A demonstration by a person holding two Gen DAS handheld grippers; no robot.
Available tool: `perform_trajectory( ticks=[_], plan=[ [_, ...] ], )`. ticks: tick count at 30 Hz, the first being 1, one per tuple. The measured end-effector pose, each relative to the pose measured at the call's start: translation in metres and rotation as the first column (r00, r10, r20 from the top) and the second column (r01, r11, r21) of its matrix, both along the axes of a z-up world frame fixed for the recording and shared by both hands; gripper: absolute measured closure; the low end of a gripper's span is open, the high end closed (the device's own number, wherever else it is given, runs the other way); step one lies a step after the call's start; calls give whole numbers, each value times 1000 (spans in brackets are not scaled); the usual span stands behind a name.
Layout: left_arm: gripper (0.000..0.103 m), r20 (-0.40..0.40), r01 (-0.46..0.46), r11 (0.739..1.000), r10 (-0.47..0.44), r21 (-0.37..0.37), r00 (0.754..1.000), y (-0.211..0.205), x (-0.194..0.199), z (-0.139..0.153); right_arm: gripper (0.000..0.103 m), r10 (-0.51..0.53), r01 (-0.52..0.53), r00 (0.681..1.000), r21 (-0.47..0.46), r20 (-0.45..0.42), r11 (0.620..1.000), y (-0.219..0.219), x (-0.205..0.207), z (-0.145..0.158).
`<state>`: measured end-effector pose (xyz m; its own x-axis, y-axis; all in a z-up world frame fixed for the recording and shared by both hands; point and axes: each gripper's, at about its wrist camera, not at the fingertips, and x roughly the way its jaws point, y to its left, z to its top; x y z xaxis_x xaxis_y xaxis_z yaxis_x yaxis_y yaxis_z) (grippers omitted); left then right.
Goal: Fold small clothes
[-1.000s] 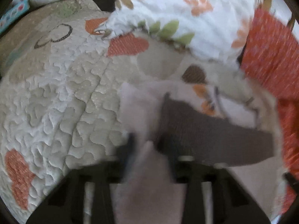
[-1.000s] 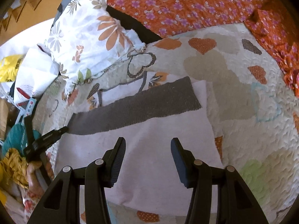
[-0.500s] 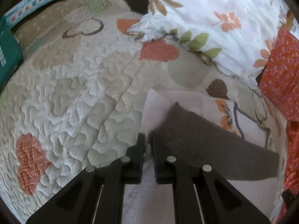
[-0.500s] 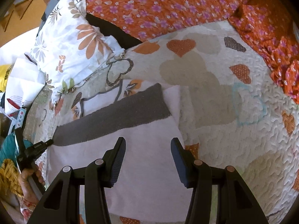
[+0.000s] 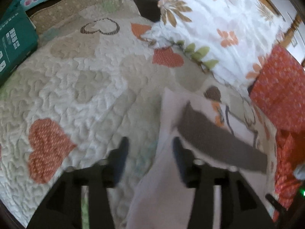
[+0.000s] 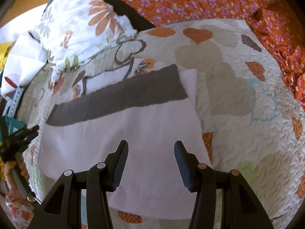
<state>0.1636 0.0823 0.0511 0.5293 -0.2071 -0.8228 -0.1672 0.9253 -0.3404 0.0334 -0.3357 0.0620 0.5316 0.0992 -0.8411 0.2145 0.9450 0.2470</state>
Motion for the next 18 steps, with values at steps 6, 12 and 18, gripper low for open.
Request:
perform_trajectory(
  ticks=[6, 12, 18],
  plan=[
    [45, -93, 159, 980, -148, 123, 985, -11, -37, -23, 48, 51, -52, 998, -32, -46, 998, 26, -8, -15],
    [62, -107, 11, 992, 2, 123, 994, 25, -60, -23, 47, 81, -99, 986, -122, -148, 988, 53, -9, -46],
    [59, 11, -49, 998, 48, 49, 999, 43, -100, 18, 40, 46, -63, 994, -181, -97, 982, 71, -35, -49]
  ],
)
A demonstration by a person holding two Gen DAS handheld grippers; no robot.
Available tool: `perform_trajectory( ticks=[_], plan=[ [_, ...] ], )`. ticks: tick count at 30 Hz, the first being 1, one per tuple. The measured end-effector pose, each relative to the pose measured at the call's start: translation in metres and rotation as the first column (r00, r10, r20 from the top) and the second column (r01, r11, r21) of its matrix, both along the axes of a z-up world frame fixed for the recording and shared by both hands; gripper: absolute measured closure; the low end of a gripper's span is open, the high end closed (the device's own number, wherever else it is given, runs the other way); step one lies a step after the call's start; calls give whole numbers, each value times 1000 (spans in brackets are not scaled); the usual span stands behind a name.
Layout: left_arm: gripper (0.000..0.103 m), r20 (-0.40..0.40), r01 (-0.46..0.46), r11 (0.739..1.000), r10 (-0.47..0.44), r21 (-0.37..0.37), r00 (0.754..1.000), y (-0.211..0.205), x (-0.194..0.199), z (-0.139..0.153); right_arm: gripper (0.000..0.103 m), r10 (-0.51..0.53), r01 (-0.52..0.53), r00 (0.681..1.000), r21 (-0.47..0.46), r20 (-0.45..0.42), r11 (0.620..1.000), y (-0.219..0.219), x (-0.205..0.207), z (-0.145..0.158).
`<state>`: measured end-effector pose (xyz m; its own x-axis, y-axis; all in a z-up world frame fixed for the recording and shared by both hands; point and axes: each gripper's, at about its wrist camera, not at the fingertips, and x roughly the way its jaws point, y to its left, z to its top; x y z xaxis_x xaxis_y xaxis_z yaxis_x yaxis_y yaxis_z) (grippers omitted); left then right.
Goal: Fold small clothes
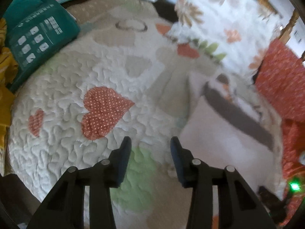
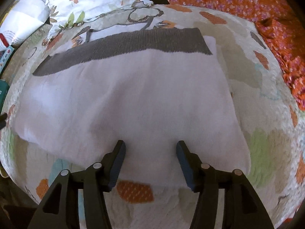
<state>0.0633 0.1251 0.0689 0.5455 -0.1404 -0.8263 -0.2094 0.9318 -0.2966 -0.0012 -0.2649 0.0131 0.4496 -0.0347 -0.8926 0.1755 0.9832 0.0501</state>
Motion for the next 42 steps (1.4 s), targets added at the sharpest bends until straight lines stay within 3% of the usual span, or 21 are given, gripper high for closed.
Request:
perform_trajectory(
  ticks=[2, 7, 9, 11, 13, 16, 23, 27, 31, 33, 36, 39, 42],
  plan=[
    [49, 28, -8, 1000, 8, -9, 1000, -1, -15, 6, 38, -7, 7, 1000, -1, 21, 1000, 3, -13, -2],
    [43, 40, -18, 998, 20, -55, 999, 1, -24, 9, 32, 38, -36, 999, -52, 34, 998, 16, -41, -5],
    [43, 40, -25, 998, 28, -54, 999, 4, -22, 9, 32, 64, -62, 997, -61, 36, 996, 24, -51, 0],
    [43, 43, -42, 998, 44, -53, 998, 12, -21, 9, 33, 112, -110, 990, -25, 81, 994, 34, -59, 10],
    [43, 48, -67, 996, 70, -67, 996, 22, -18, 10, 33, 180, -174, 976, -56, 127, 983, 52, -63, 22],
    [43, 42, -115, 989, 119, -99, 992, 40, -13, 8, 34, 290, -275, 945, -112, 150, 955, 89, -60, 26],
    [40, 39, -226, 950, 239, -215, 970, 93, -12, 12, 50, 505, -484, 856, -173, 110, 858, 196, -19, 10],
    [39, 35, -285, 921, 305, -267, 952, 120, -19, 12, 53, 574, -540, 816, -263, 69, 800, 253, 2, -6],
    [38, 28, -313, 899, 337, -305, 941, 133, -22, 10, 55, 553, -487, 831, -406, 58, 773, 287, 25, -15],
    [38, 25, -314, 894, 339, -321, 940, 135, -21, 9, 63, 510, -442, 859, -431, 52, 787, 295, 42, -15],
    [38, 24, -308, 895, 333, -324, 943, 134, -20, 9, 74, 448, -388, 893, -419, 50, 821, 296, 64, -14],
    [38, 19, -303, 898, 326, -320, 945, 131, -20, 7, 83, 420, -368, 906, -390, 55, 844, 294, 77, -13],
    [38, 16, -295, 905, 315, -307, 949, 124, -18, 7, 90, 405, -366, 911, -297, 79, 882, 282, 82, -2]
  ],
)
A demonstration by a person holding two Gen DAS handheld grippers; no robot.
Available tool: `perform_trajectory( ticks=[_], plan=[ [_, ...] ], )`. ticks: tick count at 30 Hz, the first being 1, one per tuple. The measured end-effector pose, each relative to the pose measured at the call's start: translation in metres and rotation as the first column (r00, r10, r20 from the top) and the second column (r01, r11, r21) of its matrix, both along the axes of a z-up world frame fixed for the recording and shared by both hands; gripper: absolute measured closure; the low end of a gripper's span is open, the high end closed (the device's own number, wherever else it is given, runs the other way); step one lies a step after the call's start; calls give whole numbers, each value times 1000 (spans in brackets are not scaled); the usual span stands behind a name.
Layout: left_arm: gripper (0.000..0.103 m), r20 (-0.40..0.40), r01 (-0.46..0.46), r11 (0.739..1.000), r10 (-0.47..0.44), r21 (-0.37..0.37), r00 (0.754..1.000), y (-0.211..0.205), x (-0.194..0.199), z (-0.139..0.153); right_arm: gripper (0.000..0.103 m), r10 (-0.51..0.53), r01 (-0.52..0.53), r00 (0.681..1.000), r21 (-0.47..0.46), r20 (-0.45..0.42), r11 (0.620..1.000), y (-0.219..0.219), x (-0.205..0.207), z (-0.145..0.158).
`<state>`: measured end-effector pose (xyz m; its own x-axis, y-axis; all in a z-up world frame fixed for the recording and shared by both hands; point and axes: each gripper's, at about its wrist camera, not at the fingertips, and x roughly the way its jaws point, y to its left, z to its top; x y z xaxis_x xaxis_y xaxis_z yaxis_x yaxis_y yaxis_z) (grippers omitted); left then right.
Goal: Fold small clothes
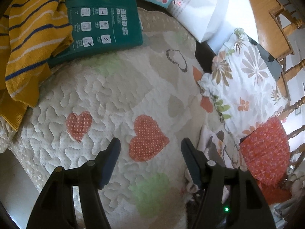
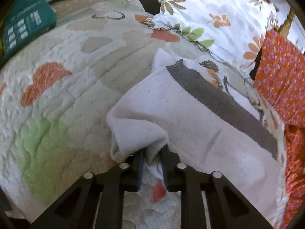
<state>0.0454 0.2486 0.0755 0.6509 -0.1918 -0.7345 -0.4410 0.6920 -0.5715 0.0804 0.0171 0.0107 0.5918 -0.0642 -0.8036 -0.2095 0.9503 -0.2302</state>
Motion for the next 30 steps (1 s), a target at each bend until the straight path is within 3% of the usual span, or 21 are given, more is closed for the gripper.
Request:
perform_trajectory(
  ticks=[3, 7, 12, 16, 18, 20, 22, 30],
  plan=[
    [38, -5, 21, 999, -21, 38, 1000, -14, 4, 2, 92, -47, 43, 999, 187, 13, 981, -37, -3, 28],
    [38, -27, 75, 995, -74, 60, 997, -43, 14, -3, 95, -163, 132, 985, 395, 47, 909, -120, -10, 76],
    [38, -47, 188, 980, -185, 60, 982, -99, 30, -11, 96, -355, 271, 933, 524, 64, 808, -253, -47, 106],
    [38, -61, 326, 941, -321, 92, 945, -164, 46, -14, 96, -527, 441, 850, 545, 2, 713, -349, -98, 79],
    [38, -68, 397, 912, -392, 105, 917, -196, 51, -16, 96, -547, 496, 835, 506, -56, 705, -369, -111, 52],
    [38, -78, 447, 886, -440, 121, 895, -221, 54, -19, 96, -549, 533, 827, 482, -122, 696, -382, -117, 26],
    [38, -88, 495, 858, -487, 135, 869, -246, 57, -22, 95, -532, 523, 833, 530, -153, 667, -394, -123, 15],
    [38, -114, 613, 777, -602, 145, 790, -309, 58, -34, 87, -551, 505, 824, 613, -134, 607, -418, -125, 40]
  ],
)
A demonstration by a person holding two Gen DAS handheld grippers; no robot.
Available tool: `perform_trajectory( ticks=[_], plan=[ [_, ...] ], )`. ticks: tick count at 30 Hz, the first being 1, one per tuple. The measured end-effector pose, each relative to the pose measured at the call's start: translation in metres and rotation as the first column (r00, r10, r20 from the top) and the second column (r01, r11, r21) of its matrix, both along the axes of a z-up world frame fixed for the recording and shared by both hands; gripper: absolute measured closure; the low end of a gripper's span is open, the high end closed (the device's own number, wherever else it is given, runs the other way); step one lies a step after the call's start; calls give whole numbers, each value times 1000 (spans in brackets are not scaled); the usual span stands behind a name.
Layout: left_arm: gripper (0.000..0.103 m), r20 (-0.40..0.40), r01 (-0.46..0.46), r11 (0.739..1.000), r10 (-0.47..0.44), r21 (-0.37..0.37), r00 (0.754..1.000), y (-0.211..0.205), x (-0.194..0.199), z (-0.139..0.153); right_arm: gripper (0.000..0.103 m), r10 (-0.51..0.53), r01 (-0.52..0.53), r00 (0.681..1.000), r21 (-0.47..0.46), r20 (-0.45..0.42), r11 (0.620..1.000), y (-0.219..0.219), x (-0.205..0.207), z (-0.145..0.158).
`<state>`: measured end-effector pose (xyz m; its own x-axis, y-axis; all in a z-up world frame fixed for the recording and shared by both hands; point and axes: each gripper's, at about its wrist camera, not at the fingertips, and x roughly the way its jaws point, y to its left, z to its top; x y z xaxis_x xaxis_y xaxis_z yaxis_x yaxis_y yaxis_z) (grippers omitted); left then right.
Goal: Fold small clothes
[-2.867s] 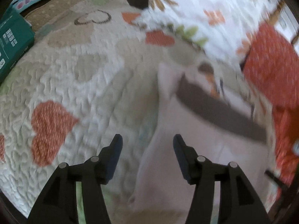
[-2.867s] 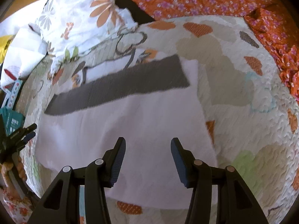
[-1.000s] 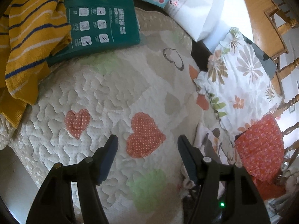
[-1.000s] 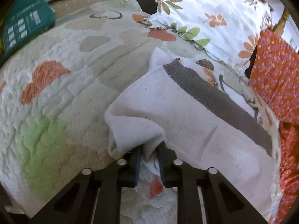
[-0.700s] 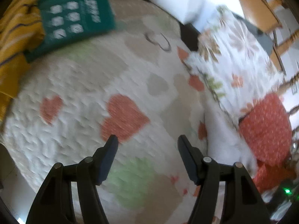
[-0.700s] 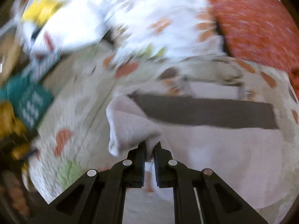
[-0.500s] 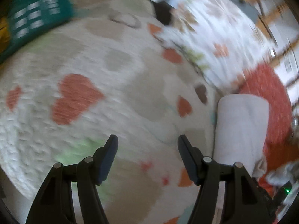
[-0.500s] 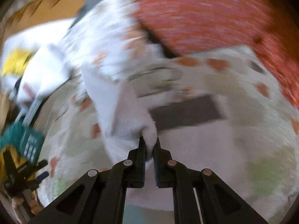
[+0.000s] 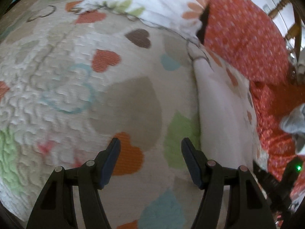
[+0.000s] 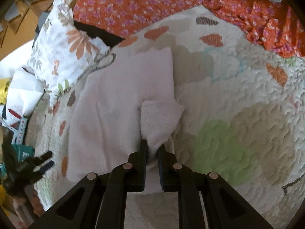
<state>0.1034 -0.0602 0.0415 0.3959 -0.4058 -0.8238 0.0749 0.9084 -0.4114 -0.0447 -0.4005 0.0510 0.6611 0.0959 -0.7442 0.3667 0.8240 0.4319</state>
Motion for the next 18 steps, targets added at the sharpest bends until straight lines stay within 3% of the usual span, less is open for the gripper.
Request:
perform_trajectory(
  ticks=[9, 14, 16, 18],
  plan=[
    [37, -39, 51, 996, -54, -74, 998, -38, 11, -7, 80, -127, 127, 991, -4, 32, 992, -47, 7, 14],
    [33, -63, 86, 991, -93, -103, 994, -60, 18, -16, 71, -57, 58, 998, 59, -20, 997, -53, 35, -1],
    [32, -68, 98, 990, -105, -97, 992, -66, 18, -19, 71, -30, 33, 999, 87, -30, 996, -50, 35, -9],
    [31, -62, 113, 990, -118, -83, 991, -71, 17, -19, 64, -14, 18, 999, 80, -51, 997, -44, 33, -15]
  ],
)
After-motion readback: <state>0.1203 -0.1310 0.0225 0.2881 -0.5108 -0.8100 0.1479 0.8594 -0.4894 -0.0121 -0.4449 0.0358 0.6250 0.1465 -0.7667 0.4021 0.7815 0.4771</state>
